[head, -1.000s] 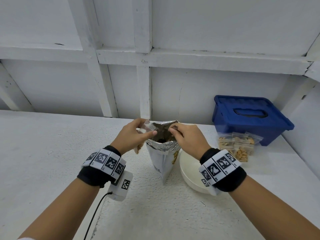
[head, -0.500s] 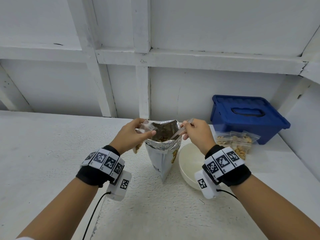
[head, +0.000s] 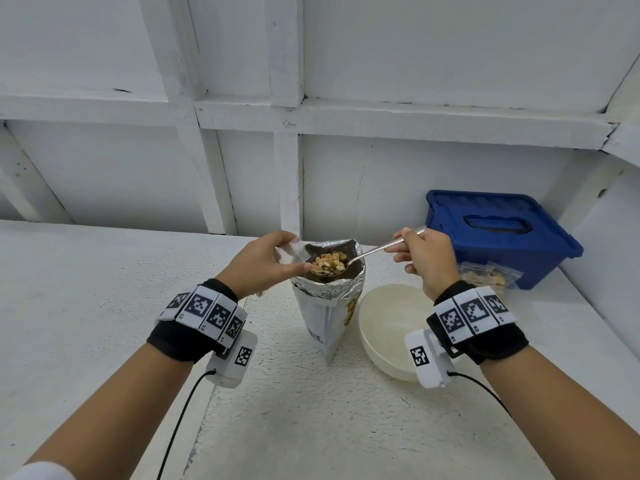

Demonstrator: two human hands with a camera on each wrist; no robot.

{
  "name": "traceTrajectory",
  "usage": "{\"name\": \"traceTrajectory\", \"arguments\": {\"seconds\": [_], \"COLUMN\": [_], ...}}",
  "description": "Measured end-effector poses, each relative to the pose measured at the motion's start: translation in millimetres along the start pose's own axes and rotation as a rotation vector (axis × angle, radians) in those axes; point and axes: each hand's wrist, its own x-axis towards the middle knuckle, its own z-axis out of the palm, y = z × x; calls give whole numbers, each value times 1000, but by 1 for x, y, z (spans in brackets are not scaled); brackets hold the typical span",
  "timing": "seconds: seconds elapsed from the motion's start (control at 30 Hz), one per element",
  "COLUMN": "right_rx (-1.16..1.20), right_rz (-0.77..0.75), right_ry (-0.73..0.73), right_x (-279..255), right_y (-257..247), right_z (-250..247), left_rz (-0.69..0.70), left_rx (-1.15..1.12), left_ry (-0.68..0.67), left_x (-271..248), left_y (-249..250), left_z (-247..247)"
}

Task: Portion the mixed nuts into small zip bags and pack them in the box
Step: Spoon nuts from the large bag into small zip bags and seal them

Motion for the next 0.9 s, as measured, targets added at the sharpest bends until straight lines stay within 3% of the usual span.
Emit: {"name": "traceTrajectory", "arguments": {"seconds": [0.27,0.6,0.77,0.9], "right_rx": [48,-38,-152,-223], "right_rz": [-70,-183,-360,-689], "right_ry": [47,-64,-84,-149], "right_x": [8,4,0,-14], "right_y": [-22,-31,-44,-57], "right_z": [-11,4,15,21], "left_rz": [81,75,69,52], "left_rx": [196,64,-39,-157], "left_ry": [-57,-50,11,81], "left_x": [8,10,7,4], "left_y": [10,21,24,19], "left_z": [-2,6,10,14]}}
